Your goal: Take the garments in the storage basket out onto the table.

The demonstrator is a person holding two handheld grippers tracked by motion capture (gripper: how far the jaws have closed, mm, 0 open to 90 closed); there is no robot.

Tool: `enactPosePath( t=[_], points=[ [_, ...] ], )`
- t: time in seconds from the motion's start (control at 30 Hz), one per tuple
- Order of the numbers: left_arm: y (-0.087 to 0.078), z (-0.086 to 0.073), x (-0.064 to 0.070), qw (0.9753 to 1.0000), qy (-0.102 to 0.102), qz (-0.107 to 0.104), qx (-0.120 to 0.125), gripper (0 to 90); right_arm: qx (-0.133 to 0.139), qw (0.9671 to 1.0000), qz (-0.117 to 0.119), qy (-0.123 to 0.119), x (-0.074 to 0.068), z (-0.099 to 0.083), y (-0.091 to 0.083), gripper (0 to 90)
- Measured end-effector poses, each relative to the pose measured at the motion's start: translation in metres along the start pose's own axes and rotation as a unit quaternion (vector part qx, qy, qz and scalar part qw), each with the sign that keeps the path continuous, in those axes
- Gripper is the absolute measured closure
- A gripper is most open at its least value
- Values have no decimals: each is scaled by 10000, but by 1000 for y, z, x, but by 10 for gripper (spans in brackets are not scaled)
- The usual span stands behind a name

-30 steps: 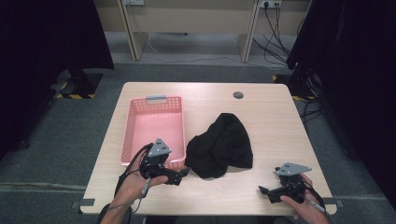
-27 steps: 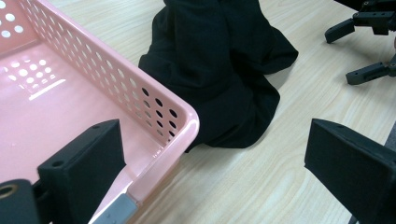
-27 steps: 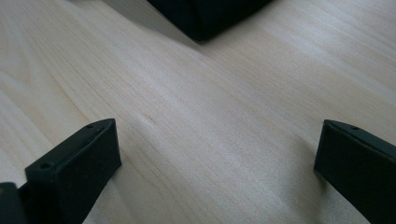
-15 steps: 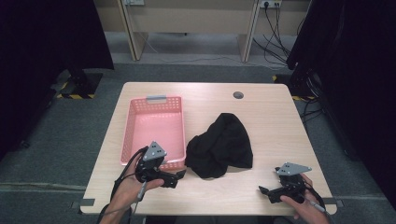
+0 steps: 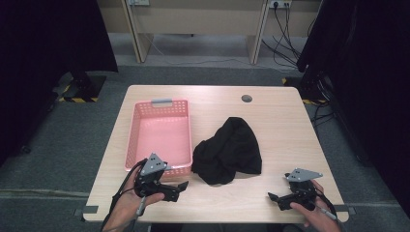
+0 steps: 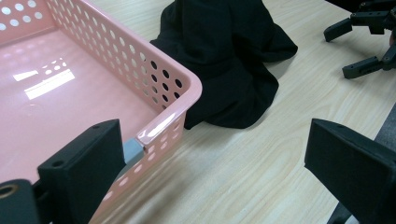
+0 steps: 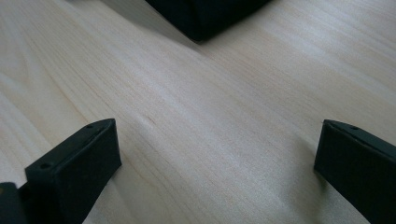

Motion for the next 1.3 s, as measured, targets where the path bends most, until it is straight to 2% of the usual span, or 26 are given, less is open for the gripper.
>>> enactPosePath(
  t=[0.43, 0.9, 1.03, 1.3],
  points=[
    [-3, -12, 2, 10000, -27, 19, 18, 40, 1, 10000, -1, 1, 0, 0, 0, 5],
    [-4, -25, -1, 9998, -47, 184, -48, 40, -1, 10000, -1, -1, 0, 0, 0, 5],
    [-1, -30, -1, 9996, -2, 248, -140, 40, -2, 10000, 0, -2, 0, 0, 0, 5],
    [1, -36, 2, 9997, -27, 191, -176, 41, 1, 10000, 1, 1, 0, 0, 0, 5]
  ],
)
Point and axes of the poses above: each handheld gripper's, and its own axes: y roughly forward along the jaws, z roughly out of its top, x roughly to its right, the point moved 5 cm from there along y, roughly forward along the jaws, and after that the axes turned 8 degrees about -x, right-handed, at the moved point
